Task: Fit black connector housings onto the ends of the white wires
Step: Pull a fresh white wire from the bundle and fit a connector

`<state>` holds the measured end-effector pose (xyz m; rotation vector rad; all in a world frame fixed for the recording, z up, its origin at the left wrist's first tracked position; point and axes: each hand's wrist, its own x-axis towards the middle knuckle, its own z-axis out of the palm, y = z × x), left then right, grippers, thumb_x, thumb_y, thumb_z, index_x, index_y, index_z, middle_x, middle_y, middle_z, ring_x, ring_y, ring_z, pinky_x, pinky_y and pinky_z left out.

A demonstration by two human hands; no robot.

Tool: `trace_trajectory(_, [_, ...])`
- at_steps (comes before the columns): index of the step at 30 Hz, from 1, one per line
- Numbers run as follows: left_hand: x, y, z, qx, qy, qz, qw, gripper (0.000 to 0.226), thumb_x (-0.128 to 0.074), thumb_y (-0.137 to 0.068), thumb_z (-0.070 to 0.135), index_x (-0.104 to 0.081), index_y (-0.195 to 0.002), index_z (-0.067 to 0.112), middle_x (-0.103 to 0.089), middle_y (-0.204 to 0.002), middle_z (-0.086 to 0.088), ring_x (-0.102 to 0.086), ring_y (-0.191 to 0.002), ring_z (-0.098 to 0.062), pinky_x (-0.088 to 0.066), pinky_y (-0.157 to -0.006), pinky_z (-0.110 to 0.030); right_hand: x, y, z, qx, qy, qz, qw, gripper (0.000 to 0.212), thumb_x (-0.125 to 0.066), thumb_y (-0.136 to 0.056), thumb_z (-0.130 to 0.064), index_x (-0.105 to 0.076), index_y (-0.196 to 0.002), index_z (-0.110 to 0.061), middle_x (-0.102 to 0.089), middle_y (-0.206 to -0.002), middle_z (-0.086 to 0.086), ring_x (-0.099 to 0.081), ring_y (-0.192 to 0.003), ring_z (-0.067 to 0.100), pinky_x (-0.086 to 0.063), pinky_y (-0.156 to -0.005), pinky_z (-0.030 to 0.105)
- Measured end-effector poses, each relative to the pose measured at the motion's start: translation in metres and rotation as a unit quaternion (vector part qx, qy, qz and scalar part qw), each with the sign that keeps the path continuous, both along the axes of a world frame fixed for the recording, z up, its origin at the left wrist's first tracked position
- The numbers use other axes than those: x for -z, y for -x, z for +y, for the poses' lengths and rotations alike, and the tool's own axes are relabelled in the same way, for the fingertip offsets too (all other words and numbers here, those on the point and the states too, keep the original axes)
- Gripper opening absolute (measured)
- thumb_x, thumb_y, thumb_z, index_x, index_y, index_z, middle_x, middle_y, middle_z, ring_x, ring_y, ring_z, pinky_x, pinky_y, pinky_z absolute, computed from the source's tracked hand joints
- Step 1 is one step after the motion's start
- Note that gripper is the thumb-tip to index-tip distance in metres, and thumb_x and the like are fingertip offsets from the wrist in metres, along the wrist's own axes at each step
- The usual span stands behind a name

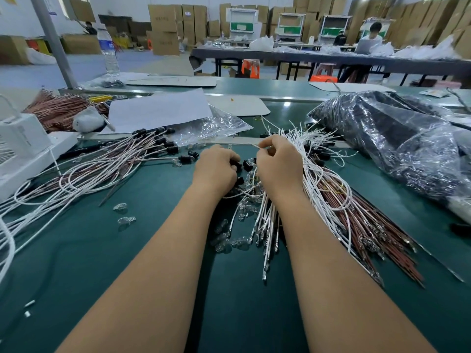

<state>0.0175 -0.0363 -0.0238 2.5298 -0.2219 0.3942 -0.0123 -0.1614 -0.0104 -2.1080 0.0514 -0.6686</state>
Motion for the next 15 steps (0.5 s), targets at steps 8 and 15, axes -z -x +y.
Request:
trace_trajectory(8, [-0.007, 0.006, 0.002, -0.012, 0.193, -0.085, 0.977, 0.012, -0.067, -0.087, 0.012, -0.07, -0.099, 0.011, -0.072, -0.092, -0.003, -0.066, -0.084, -0.021, -0.053, -0.083, -0.036, -0.001, 0.003, 0.0, -0.02, -0.021, -0.018, 0.999, 0.016, -0.056, -0.089, -0.011, -0.067, -0.088, -0.022, -0.061, -0.071, -0.01, -0.056, -0.06, 0.006, -0.042, -0.055, 0.023])
trace_trajectory(15, [-0.007, 0.004, 0.011, 0.061, 0.4, -0.026, 0.914, 0.024, -0.072, -0.079, -0.004, -0.07, -0.092, 0.016, -0.072, -0.084, -0.002, -0.067, -0.074, -0.014, -0.058, -0.08, -0.03, -0.003, 0.004, -0.001, -0.026, -0.096, -0.035, 0.994, 0.017, -0.055, -0.09, -0.01, -0.065, -0.086, -0.023, -0.058, -0.067, -0.006, -0.048, -0.044, -0.003, -0.034, -0.044, 0.011])
